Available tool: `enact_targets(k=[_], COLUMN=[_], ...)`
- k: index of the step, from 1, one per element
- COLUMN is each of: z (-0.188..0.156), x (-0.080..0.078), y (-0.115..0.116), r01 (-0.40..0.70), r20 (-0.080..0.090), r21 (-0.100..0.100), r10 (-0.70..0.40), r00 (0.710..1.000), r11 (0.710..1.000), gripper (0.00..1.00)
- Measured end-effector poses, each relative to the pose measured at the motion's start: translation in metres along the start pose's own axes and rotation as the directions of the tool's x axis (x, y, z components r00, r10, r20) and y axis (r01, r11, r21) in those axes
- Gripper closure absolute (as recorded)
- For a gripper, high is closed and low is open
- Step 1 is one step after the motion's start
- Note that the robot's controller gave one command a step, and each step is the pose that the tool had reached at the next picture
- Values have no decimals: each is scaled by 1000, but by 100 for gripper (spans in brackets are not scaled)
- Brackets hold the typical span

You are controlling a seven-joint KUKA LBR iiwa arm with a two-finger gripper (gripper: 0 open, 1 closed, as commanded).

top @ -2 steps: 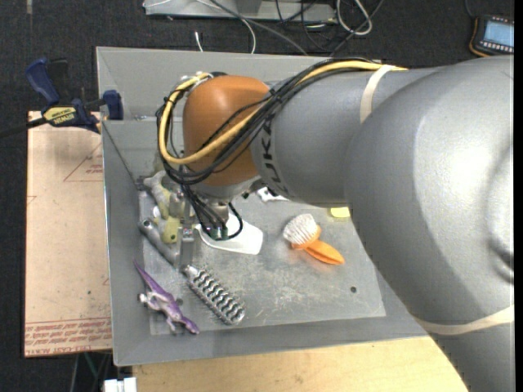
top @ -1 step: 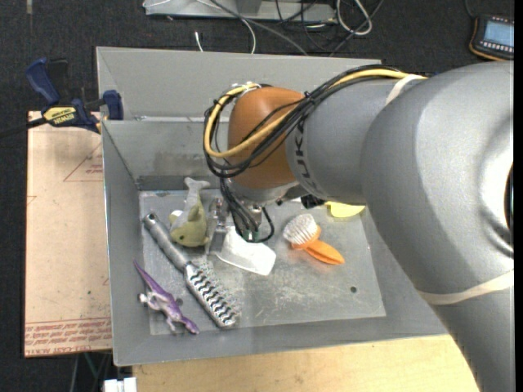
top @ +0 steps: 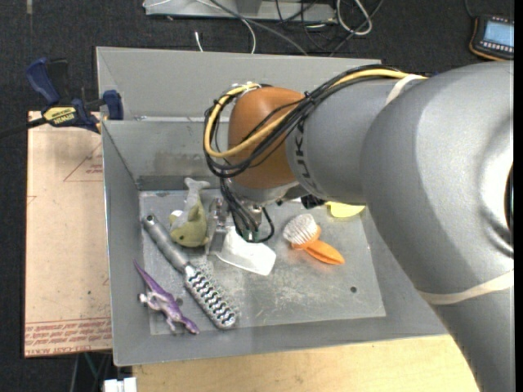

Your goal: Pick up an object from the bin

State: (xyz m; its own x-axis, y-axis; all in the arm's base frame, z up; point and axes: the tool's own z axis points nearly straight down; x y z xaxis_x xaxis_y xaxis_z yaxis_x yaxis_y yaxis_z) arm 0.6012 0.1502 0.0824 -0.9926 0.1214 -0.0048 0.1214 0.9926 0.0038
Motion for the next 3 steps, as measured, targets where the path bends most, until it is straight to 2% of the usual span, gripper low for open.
enact_targets(k=[1, 2, 3], z=[-26, -60, -43], x=[6, -4, -8], y=[-2, -7, 6], r01=[0, 150, 5], r20=[-10, 1, 0], r21=[3, -1, -1], r10=[0, -150, -5], r00=[1000, 989, 1000], r11=[1000, 989, 1000], gripper=[100, 100, 100])
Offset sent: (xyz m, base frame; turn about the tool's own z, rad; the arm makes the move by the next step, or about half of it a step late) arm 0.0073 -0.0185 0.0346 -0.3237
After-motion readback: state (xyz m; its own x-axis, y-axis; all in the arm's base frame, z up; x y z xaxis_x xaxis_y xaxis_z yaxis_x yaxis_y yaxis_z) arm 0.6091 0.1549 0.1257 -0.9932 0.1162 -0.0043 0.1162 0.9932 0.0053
